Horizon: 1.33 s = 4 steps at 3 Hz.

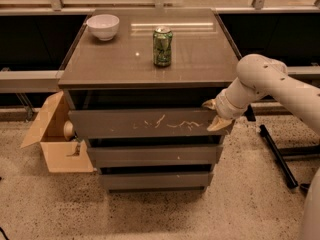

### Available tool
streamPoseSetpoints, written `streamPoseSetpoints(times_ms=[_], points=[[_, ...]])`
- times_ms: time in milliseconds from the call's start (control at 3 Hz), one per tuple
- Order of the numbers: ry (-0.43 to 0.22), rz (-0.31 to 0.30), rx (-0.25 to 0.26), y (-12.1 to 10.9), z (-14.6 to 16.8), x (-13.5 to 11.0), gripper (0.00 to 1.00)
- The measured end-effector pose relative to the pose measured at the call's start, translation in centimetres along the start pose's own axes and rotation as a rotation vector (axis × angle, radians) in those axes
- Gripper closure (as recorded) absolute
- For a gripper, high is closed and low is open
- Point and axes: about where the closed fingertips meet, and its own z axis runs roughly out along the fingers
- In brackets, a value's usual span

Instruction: Open top drawer

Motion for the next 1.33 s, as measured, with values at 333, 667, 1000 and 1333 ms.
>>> streamPoseSetpoints(times_ms=[333, 667, 1000, 1333], points=[[-0.028, -0.037, 0.008, 1.1, -0.9, -2.1, 0.88], [-0.073, -0.064, 0.005, 2.1, -2.1, -4.2, 1.0], [-0.104, -0.067, -0.001, 2.8, -2.8, -5.3, 1.0], [-0.104, -0.067, -0.001, 2.8, -2.7, -5.3, 0.86]])
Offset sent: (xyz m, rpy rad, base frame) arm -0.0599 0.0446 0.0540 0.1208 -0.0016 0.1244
